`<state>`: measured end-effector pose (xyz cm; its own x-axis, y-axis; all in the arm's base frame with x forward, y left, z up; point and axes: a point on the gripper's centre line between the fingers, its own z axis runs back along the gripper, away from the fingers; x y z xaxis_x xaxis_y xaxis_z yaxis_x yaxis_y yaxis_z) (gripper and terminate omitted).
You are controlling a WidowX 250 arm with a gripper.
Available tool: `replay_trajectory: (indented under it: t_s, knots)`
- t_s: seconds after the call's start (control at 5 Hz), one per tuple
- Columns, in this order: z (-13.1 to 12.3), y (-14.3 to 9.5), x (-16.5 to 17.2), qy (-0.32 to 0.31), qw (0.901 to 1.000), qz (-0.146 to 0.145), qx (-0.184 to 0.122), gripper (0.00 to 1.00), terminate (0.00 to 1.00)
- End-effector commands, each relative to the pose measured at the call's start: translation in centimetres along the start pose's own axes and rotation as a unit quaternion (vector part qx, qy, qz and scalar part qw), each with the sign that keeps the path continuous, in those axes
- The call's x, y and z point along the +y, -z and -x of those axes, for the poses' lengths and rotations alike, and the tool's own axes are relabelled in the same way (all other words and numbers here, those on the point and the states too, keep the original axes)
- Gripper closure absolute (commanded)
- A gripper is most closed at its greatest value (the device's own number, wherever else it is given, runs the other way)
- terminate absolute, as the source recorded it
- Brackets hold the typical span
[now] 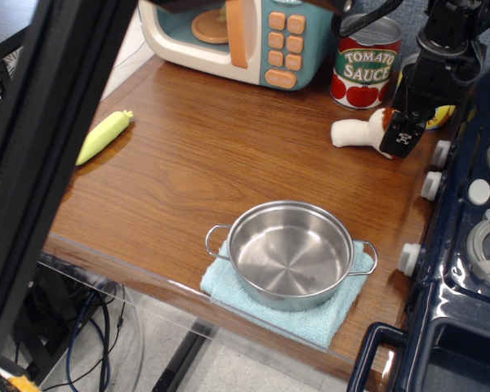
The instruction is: PICK UP THE BLENDER AND PUT ANOTHER SIDE OF THE TABLE
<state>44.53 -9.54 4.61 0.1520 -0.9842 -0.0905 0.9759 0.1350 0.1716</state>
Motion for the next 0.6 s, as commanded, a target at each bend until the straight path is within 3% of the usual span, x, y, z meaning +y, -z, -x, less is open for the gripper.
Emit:
replay_trajectory:
  t_s: [0.0,0.4]
  knots:
    - [2.3,-6.3,0.2,-0.016,0.9977,-0.061,-0.026,0.00,0.00]
    - [5.0,-8.9,-1.7,-0.039,0.9949,-0.082,-0.044,0.00,0.00]
